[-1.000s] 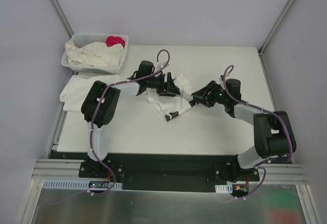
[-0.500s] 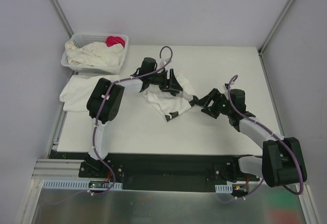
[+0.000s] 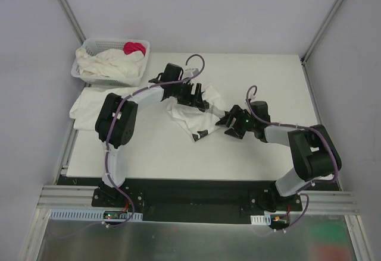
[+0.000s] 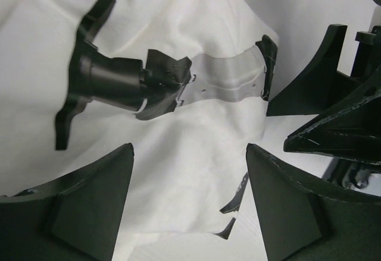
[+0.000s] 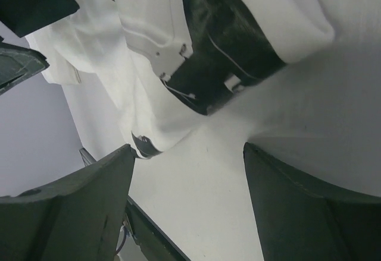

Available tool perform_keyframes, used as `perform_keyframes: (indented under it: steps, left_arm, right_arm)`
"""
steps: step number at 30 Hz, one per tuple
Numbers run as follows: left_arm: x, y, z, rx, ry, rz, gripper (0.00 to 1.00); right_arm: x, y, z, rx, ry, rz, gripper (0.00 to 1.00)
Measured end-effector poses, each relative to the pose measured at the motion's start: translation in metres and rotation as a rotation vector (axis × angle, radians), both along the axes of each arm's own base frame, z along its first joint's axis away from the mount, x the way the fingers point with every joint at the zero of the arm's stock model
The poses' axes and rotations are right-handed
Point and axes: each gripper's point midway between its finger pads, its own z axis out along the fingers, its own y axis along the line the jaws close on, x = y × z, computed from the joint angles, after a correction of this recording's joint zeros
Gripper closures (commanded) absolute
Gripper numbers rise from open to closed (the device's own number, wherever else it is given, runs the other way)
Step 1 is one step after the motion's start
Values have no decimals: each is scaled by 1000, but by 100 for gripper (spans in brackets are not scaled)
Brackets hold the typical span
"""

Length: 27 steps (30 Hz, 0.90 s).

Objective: Fold and stack the t-shirts
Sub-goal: Smooth out wrinkles on the folded tshirt

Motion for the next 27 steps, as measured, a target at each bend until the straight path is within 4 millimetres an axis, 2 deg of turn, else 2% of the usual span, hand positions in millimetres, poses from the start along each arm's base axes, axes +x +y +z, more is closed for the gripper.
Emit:
perform_keyframes:
  steps: [7, 13, 18, 27]
  left_arm:
    - [16, 18, 26, 110, -150, 30, 23]
    - [22, 26, 27, 165, -179, 43, 23]
    - [28, 27, 37, 183, -209, 47, 23]
    - [42, 28, 59, 179, -266, 50, 23]
  right_arm:
    - [20, 14, 0, 28, -21, 18, 24]
    - [33, 22, 1, 56, -31, 27, 24]
    - [46, 29, 1, 84, -38, 31, 25]
    - [66, 40, 0, 127, -32, 13, 35]
